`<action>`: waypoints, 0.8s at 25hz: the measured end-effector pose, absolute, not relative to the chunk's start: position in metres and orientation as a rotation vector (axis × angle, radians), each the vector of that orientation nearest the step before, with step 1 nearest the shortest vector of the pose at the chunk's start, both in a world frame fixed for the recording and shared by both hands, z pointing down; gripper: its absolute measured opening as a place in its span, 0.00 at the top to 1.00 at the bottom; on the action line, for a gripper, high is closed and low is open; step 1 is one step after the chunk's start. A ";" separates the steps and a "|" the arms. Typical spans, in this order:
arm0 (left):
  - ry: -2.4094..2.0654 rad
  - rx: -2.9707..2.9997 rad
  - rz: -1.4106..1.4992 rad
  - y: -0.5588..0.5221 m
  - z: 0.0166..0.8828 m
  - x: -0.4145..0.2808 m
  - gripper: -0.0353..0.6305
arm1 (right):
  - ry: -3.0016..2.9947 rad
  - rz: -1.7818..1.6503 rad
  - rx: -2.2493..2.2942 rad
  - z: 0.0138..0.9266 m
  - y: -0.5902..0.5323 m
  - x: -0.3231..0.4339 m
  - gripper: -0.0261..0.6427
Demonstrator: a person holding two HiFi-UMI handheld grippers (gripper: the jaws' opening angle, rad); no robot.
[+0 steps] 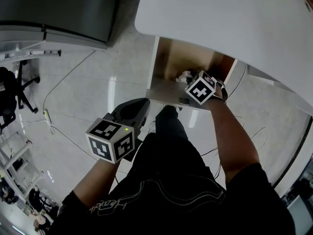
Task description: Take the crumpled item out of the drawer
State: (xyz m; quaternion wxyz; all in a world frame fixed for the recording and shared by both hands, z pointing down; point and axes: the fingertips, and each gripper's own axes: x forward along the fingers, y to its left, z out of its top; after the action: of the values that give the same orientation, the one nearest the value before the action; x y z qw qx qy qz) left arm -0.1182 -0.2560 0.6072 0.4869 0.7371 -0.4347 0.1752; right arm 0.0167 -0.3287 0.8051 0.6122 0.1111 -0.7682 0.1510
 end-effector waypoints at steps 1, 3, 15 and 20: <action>-1.058 1.795 0.425 -0.256 0.605 -0.119 0.91 | -1.773 0.343 0.262 0.801 -0.330 0.017 0.82; -1.059 1.796 0.420 -0.254 0.601 -0.119 0.91 | -1.779 0.346 0.283 0.792 -0.333 0.018 0.83; -1.061 1.884 0.414 -0.238 0.543 -0.121 0.91 | -1.935 0.497 0.500 0.698 -0.325 0.009 0.83; -1.052 1.944 0.419 -0.215 0.493 -0.118 0.91 | -2.021 0.518 0.590 0.623 -0.305 0.006 0.83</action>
State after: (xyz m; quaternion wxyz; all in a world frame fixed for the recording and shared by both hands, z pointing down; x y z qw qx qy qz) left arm -0.1176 -0.2150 0.4926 0.4312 0.7798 -0.4217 0.1680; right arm 0.0064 -0.3048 0.6230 0.4678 0.2406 -0.8238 0.2113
